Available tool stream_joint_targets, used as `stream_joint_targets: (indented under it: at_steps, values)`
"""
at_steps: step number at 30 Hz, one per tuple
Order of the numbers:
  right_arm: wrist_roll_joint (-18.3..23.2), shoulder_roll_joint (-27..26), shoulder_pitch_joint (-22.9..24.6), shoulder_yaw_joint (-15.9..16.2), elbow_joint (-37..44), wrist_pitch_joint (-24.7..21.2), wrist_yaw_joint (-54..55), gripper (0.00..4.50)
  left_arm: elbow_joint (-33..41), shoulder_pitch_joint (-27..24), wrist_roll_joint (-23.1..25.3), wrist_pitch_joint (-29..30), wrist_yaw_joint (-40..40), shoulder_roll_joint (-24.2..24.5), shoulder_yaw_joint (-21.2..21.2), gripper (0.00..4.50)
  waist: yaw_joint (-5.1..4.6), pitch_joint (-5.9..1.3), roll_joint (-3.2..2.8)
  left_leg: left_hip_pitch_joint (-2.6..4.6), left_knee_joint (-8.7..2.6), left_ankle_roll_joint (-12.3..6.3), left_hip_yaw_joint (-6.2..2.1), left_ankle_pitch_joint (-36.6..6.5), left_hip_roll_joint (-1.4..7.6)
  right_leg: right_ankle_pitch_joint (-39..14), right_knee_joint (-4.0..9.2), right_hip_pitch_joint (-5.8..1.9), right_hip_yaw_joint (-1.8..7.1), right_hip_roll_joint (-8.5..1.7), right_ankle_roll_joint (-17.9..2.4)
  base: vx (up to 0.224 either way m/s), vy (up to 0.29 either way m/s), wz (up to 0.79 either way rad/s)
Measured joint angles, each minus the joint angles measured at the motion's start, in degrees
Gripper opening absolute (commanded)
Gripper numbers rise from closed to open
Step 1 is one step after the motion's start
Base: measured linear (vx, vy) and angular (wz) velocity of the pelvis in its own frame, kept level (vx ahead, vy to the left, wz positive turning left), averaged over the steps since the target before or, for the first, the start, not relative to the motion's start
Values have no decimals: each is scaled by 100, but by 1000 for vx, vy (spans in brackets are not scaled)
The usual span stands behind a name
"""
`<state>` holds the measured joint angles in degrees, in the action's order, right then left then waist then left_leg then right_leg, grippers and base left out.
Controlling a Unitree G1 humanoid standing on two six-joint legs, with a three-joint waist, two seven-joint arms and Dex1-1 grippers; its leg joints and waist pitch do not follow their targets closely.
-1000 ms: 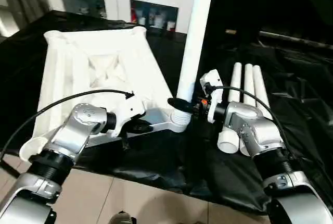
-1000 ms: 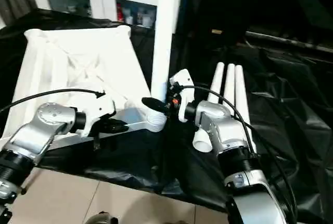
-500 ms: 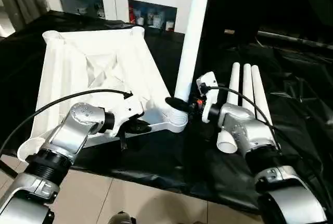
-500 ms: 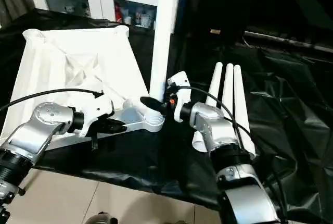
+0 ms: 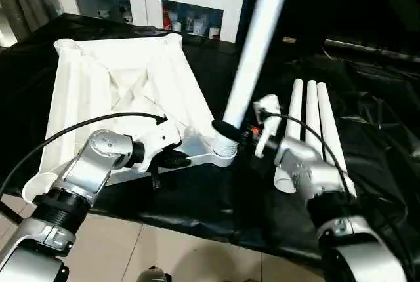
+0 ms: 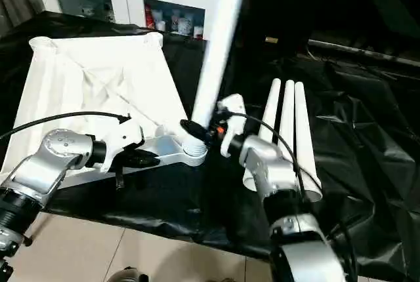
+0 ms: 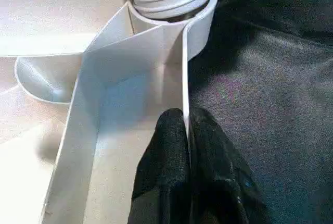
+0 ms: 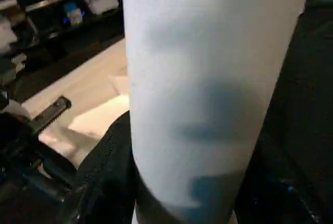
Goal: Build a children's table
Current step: Insert table leg to table base
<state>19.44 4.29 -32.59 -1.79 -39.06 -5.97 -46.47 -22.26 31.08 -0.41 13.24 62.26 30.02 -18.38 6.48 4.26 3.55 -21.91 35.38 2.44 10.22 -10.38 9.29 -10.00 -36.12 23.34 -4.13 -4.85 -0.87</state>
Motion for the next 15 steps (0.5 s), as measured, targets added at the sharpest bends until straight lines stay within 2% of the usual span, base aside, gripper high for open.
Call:
stream_joint_targets:
  at_steps: [7, 12, 15]
  values:
    - [-32, -147, 319, -2, 170, 505, 178, 193, -136, 50, -1, -76, -6, -51, 0, 0, 2, 10, -76, 3, -6, 0, -1, 0, 0, 1, 1, -1, 0, 0, -1, 0, 0, 0]
    - [-178, -184, 368, 30, 200, 668, 234, 193, -158, 62, -1, -76, -3, -50, 0, 0, 0, 14, -86, 5, -14, 0, -1, 0, 0, 0, 1, 0, -1, 0, 0, 0, 0, 0]
    - [-346, -167, 404, 170, 242, 847, 278, 193, -188, 67, 3, -101, -3, -45, 0, 0, 0, 15, -87, 7, -18, 0, -1, 0, 0, 0, 1, 0, -1, 0, 0, 0, 0, 0]
